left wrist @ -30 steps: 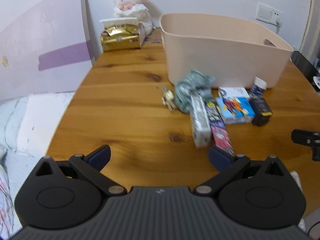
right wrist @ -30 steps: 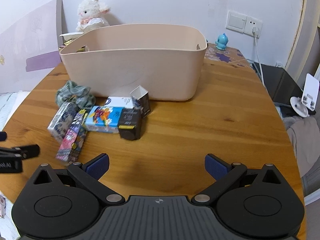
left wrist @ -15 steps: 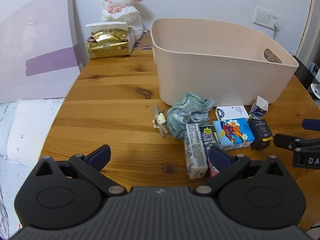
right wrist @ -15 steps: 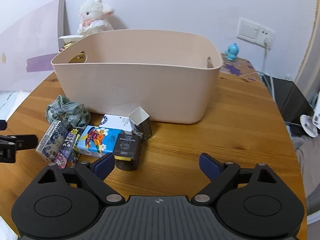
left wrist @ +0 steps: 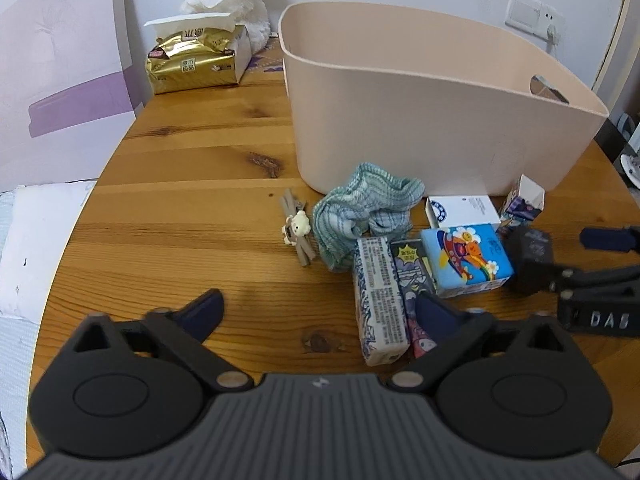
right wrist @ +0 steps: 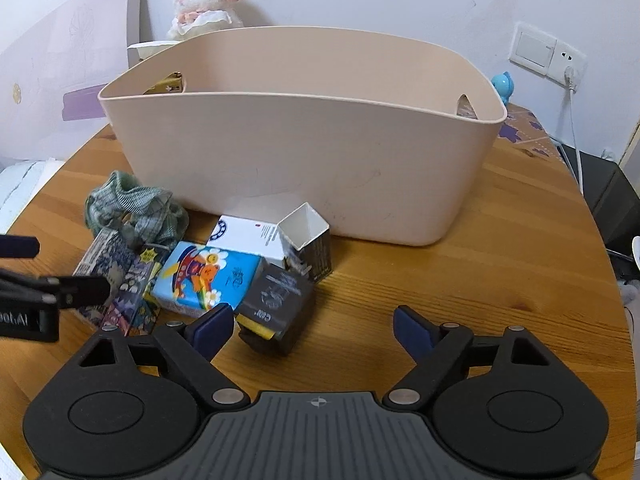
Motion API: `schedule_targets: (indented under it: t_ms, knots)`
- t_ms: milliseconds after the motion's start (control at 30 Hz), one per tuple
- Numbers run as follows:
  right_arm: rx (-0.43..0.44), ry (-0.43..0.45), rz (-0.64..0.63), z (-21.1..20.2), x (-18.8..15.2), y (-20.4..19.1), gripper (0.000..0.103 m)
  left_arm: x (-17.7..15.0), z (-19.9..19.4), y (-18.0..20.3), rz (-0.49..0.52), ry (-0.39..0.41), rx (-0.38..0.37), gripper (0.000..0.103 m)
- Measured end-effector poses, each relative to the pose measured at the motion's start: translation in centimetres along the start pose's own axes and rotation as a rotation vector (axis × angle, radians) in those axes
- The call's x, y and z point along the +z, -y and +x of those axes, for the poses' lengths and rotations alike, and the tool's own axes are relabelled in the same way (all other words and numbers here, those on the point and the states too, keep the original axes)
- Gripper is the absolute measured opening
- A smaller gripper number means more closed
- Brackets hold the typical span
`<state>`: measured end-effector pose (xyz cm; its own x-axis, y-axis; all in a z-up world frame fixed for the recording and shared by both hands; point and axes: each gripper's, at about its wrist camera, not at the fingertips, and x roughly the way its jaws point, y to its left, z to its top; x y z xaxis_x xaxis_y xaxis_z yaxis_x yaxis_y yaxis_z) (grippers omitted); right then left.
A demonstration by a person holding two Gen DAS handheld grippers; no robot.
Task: Organize objects
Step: 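Grasp the white-blue carton with the left tool while the right tool grasps the black box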
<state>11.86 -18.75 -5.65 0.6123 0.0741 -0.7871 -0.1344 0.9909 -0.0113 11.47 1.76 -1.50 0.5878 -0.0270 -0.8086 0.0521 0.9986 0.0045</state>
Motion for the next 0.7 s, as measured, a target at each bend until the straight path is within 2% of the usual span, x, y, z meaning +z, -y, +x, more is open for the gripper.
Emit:
schedule_targets:
  t_ms: [33,167,300,367,467,533,567,600,633,667,700]
  knots:
    - [-0.011,-0.001,-0.003,0.0,0.1,0.0,0.087,0.0,0.2,0.0,0.003,-0.012,-0.002,0.087]
    - [-0.037,-0.03,-0.013,0.4,-0.2,0.2,0.084,-0.1,0.7,-0.2,-0.006,-0.015,-0.016,0.087]
    - [-0.019,-0.059,-0.008,1.5,-0.6,0.2,0.08,-0.2,1.7,-0.1,-0.004,-0.035,-0.033,0.078]
    - [-0.013,-0.066,-0.004,2.0,-0.6,0.1,0.078,-0.2,2.0,-0.1,-0.006,-0.04,-0.039,0.078]
    - [0.0,-0.051,-0.001,2.4,-0.5,0.1,0.078,-0.2,2.3,0.0,-0.009,-0.032,-0.036,0.076]
    - [0.008,-0.04,-0.003,2.5,-0.5,0.1,0.076,-0.2,2.4,0.2,0.003,-0.023,-0.037,0.07]
    - [0.01,-0.03,-0.005,2.5,-0.6,0.0,0.07,-0.2,2.3,0.3,0.009,-0.018,-0.039,0.069]
    - [0.017,-0.026,-0.006,2.4,-0.7,0.0,0.057,-0.3,2.3,0.4,0.012,-0.014,-0.041,0.065]
    - [0.021,-0.022,-0.006,2.3,-0.7,0.0,0.05,-0.3,2.2,0.4,0.013,-0.008,-0.044,0.058]
    - [0.019,-0.019,-0.007,2.2,-0.7,-0.1,0.04,-0.4,2.1,0.5,0.017,-0.003,-0.047,0.054]
    - [0.016,-0.021,-0.006,2.0,-0.8,0.0,0.034,-0.4,2.0,0.6,0.022,-0.001,-0.052,0.044]
